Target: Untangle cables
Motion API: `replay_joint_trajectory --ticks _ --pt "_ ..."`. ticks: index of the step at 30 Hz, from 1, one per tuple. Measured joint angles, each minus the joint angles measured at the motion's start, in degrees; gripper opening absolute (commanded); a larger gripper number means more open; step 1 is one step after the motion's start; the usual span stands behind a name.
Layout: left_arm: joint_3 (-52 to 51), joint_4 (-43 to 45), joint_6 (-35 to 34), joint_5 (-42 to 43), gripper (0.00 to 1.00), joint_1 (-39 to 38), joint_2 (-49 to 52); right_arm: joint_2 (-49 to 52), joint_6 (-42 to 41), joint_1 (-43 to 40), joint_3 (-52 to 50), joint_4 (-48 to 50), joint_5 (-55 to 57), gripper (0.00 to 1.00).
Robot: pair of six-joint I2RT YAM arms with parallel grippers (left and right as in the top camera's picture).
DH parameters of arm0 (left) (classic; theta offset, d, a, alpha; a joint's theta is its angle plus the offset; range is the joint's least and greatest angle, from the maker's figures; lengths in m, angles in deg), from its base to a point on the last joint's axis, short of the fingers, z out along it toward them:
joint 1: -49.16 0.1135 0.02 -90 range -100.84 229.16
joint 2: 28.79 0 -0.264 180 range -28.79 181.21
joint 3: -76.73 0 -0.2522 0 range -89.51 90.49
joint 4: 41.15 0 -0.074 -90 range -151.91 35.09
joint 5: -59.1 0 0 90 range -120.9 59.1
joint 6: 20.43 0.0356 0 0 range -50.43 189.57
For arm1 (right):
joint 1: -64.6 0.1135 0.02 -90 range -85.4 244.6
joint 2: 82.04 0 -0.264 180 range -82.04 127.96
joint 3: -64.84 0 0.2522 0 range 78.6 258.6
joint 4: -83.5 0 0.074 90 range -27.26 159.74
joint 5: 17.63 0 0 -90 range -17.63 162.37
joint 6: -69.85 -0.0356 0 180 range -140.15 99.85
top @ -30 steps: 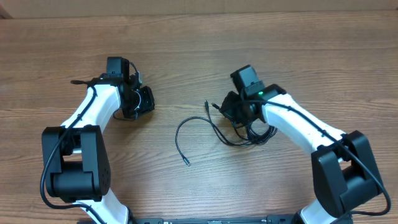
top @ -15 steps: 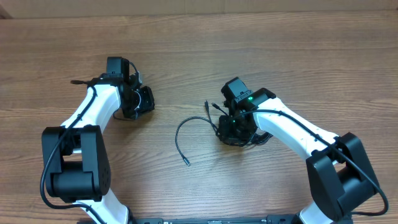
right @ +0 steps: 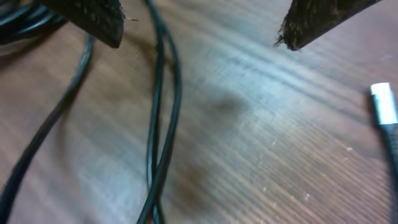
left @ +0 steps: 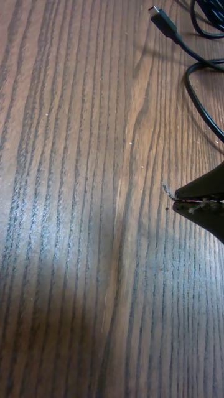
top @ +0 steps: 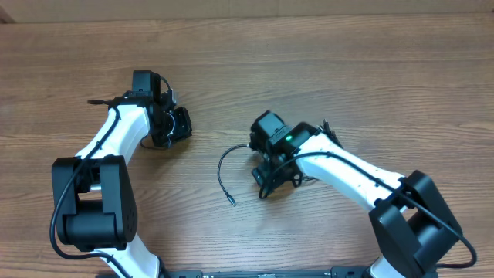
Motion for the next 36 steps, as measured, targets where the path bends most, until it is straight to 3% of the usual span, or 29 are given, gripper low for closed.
replay_joint_trajectory --ticks 13,20,22,26,30,34,35,36 --pt "0.0 0.0 0.0 0.0 0.04 0.0 0.0 0.5 6.4 0.7 -5.1 8.9 8.4 1.00" --pt "0.0 0.0 0.0 0.0 0.04 0.0 0.0 -1.4 7.8 0.6 -11.0 15.6 9.4 0.98" --pt "0.0 0.0 0.0 0.0 0.04 0.0 0.0 -1.9 7.7 0.6 -11.9 16.2 9.3 0.89" --pt "0.0 0.0 0.0 0.0 0.04 0.0 0.0 -2.1 7.7 0.7 -12.5 16.5 8.1 0.59" --pt "0.0 0.0 0.0 0.0 0.04 0.0 0.0 -2.1 7.5 0.7 -12.7 16.0 5.9 0.51" --pt "0.0 0.0 0.0 0.0 0.04 0.0 0.0 -2.1 7.8 0.6 -12.8 15.3 3.3 0.34" --pt "0.0 0.0 0.0 0.0 0.04 0.0 0.0 -2.1 7.5 0.6 -12.8 15.1 2.8 0.26" --pt "0.0 0.0 0.0 0.0 0.04 0.0 0.0 -2.1 7.4 0.6 -12.9 14.9 2.2 0.09"
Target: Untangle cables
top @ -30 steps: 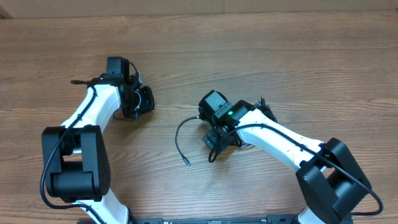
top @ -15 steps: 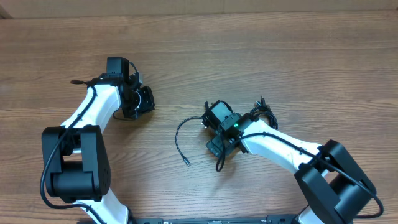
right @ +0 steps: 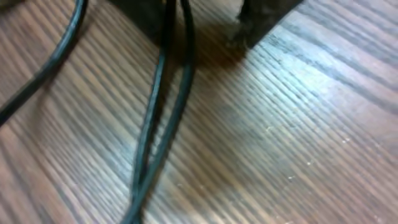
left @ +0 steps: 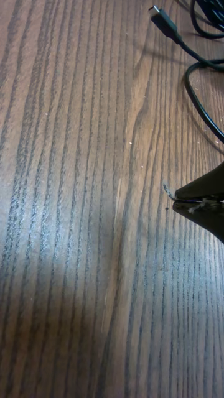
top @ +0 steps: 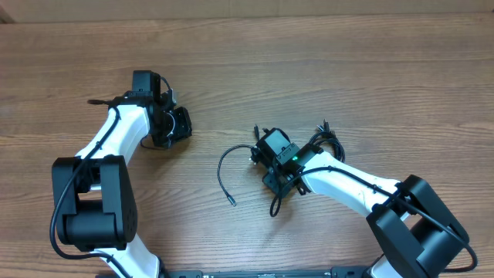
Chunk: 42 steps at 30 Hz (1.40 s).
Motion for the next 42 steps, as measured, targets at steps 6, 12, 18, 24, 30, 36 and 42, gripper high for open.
replay_joint_trajectory --ticks 6,12,18,24,30,36,42 --pt "0.0 0.0 0.0 0.0 0.04 0.0 0.0 0.4 -0.8 0.1 1.2 -3.5 -1.9 0.04" --pt "0.0 0.0 0.0 0.0 0.05 0.0 0.0 2.6 -1.6 0.0 4.9 -4.4 -2.5 0.04" --pt "0.0 0.0 -0.2 0.0 0.04 0.0 0.0 3.3 -5.3 0.0 11.7 3.0 -1.8 0.04" --pt "0.0 0.0 -0.2 0.0 0.04 0.0 0.0 3.3 -13.4 0.0 13.2 13.7 -0.6 0.04" --pt "0.0 0.0 -0.2 0.2 0.04 0.0 0.0 3.3 -22.1 0.0 13.2 24.6 -0.3 0.07" --pt "0.0 -0.9 -0.2 0.3 0.04 2.1 0.0 3.3 -25.9 -0.1 13.3 27.8 0.0 0.38" --pt "0.0 -1.8 -0.2 1.7 0.06 6.4 0.0 3.3 -28.5 -2.1 16.3 20.1 0.1 0.39"
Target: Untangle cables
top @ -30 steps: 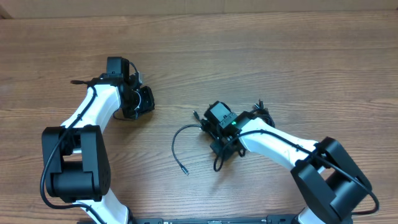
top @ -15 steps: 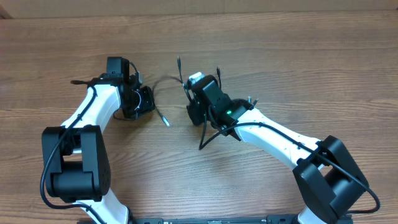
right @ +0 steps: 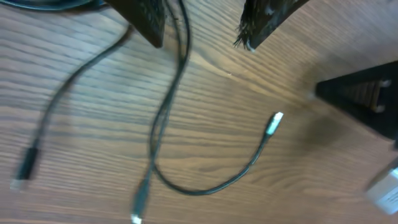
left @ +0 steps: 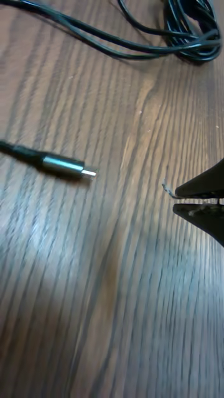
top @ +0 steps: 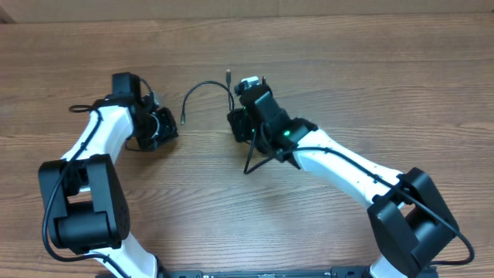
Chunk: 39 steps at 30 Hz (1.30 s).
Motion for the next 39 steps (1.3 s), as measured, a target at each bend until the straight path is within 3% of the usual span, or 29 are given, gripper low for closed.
replay_joint_trajectory --ticks 6,10,14,15,22,34,39 --pt "0.0 0.1 0.4 3.4 0.15 -0.1 0.0 0.0 -3.2 -8.1 4.2 -10.5 -5.1 0.45" --pt "0.0 0.3 0.5 5.9 0.23 -1.2 0.0 0.0 -4.6 -15.2 4.3 -20.7 -8.9 0.70" --pt "0.0 1.0 0.5 7.1 0.26 -3.6 0.0 0.0 -4.6 -19.3 4.3 -27.4 -10.3 0.78" --pt "0.0 1.5 0.5 7.3 0.27 -4.4 0.0 0.0 -4.8 -19.6 4.3 -28.4 -10.4 0.77" --pt "0.0 3.9 0.5 7.8 0.26 -9.8 0.0 0.0 -5.4 -20.3 2.8 -27.0 -11.4 0.44" --pt "0.0 6.2 0.5 8.2 0.25 -16.5 0.0 0.0 -7.8 -20.3 -4.3 -12.5 -11.1 0.47" --pt "0.0 6.3 0.5 8.3 0.24 -17.2 0.0 0.0 -11.1 -20.3 -6.2 -12.5 -11.1 0.50"
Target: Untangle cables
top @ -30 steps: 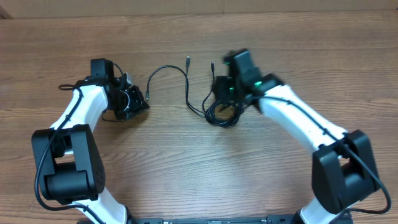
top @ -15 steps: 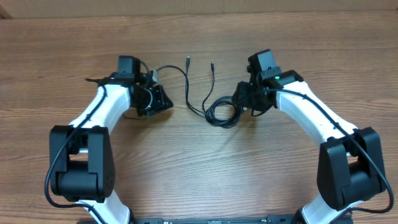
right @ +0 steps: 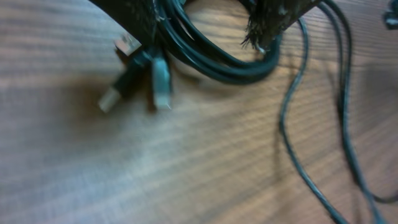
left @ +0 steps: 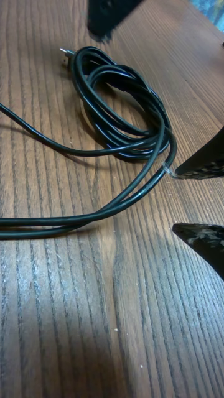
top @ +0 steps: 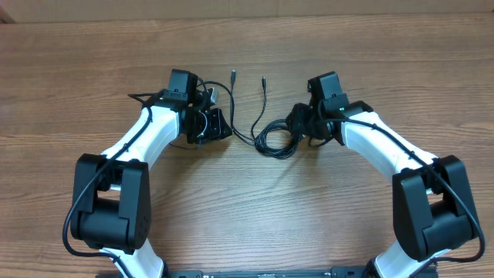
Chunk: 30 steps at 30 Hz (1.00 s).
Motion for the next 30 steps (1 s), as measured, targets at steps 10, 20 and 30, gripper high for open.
replay_joint_trajectory --ticks 10,20,30 --pt "0.0 0.0 0.0 0.0 0.20 0.0 0.0 0.0 -6.3 0.0 -2.2 -1.8 -3.4 0.57" --pt "0.0 0.0 0.0 -0.1 0.20 0.0 0.0 0.0 -10.8 7.4 -3.8 -0.5 -6.8 0.56" --pt "0.0 0.0 0.0 -3.8 0.15 0.1 0.0 0.0 -18.0 20.3 -4.3 5.8 -5.7 0.56"
